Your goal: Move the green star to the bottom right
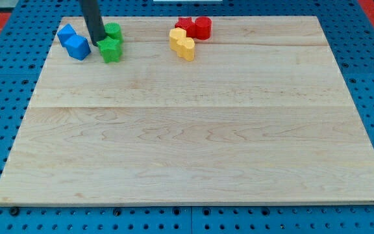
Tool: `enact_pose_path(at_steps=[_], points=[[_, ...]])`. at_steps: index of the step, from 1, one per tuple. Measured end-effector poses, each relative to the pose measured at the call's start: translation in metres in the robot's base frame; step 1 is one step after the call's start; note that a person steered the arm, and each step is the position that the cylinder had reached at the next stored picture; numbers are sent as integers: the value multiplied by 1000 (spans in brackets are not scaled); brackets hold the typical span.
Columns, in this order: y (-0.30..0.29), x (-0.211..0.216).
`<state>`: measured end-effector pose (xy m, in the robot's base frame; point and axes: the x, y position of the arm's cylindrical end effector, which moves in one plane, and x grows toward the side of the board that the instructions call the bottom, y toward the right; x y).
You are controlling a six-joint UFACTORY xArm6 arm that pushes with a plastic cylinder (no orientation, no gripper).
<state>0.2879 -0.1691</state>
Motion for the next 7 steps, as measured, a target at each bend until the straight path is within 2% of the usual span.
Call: enact_pose_path(at_steps=[2, 5, 7], points=[[65, 79], [270, 221], [322, 259]])
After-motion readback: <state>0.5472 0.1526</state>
